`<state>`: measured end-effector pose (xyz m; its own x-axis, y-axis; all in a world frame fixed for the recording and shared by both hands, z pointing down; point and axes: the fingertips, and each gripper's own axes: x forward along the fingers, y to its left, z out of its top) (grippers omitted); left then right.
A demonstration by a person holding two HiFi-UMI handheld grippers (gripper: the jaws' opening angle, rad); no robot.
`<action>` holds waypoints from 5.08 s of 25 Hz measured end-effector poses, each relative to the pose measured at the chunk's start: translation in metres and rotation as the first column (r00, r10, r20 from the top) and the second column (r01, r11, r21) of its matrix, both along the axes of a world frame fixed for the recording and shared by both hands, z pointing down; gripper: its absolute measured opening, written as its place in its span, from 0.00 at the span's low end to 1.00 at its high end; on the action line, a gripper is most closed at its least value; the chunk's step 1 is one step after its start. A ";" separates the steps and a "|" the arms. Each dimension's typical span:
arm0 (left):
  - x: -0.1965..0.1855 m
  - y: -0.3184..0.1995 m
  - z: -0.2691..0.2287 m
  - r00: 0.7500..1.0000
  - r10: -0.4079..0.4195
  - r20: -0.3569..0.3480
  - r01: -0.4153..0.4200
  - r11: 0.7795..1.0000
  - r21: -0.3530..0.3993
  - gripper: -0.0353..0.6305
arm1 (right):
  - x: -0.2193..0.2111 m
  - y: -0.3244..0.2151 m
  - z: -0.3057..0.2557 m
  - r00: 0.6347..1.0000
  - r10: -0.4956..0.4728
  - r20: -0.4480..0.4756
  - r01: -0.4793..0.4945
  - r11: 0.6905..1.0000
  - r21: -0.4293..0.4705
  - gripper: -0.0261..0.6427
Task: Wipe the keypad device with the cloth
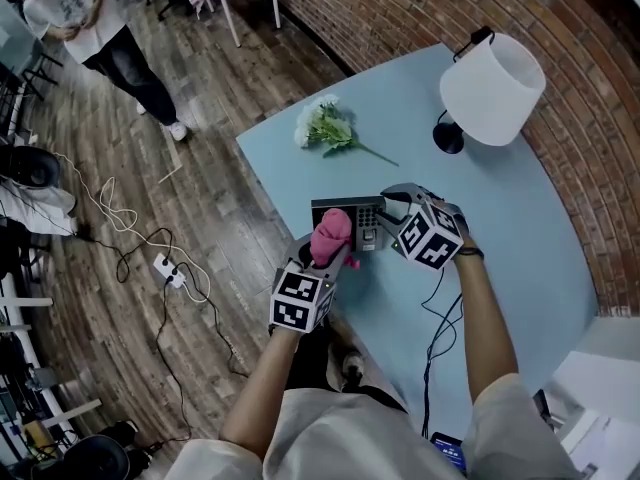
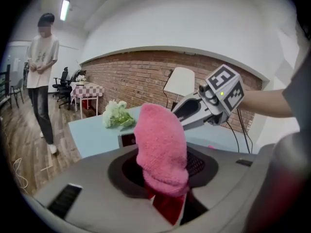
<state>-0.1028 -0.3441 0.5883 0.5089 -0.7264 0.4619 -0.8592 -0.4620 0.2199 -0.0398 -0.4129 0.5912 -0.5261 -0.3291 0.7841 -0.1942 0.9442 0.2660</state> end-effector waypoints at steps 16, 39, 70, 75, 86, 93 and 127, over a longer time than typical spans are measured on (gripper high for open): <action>0.029 -0.045 0.006 0.999 0.040 -0.006 -0.040 0.998 -0.037 0.32 | 0.003 0.003 0.016 0.995 -0.078 -0.056 0.074 0.995 -0.062 0.30; 0.040 0.012 0.070 0.998 0.031 -0.061 -0.041 0.986 -0.164 0.32 | 0.003 0.001 0.017 0.998 -0.052 0.017 0.053 0.993 -0.101 0.30; 0.070 -0.060 -0.006 0.995 0.058 -0.075 -0.067 0.991 -0.118 0.35 | 0.081 0.061 -0.004 0.867 0.328 0.375 -0.232 0.932 -0.280 0.27; 0.076 -0.054 0.006 0.998 0.042 -0.046 -0.048 0.989 -0.140 0.34 | 0.104 0.096 -0.001 0.800 0.421 0.428 -0.279 0.892 -0.356 0.27; 0.076 -0.044 0.014 0.997 0.030 -0.067 -0.041 0.983 -0.178 0.33 | 0.129 0.096 -0.009 0.668 0.574 0.473 -0.432 0.817 -0.382 0.24; 0.083 -0.021 0.033 0.996 0.068 -0.057 -0.078 0.974 -0.214 0.33 | 0.121 0.103 0.005 0.645 0.627 0.438 -0.484 0.778 -0.401 0.17; 0.105 0.050 0.105 0.958 0.220 0.184 -0.199 0.972 -0.126 0.33 | 0.123 0.140 0.024 0.423 0.809 0.409 -0.589 0.588 -0.555 0.16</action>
<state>0.0022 -0.2942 0.6933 0.5368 -0.5549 0.6356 -0.7764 -0.6197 0.1147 0.0828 -0.2731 0.6148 -0.5688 -0.6238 0.5360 -0.8213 0.3964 -0.4103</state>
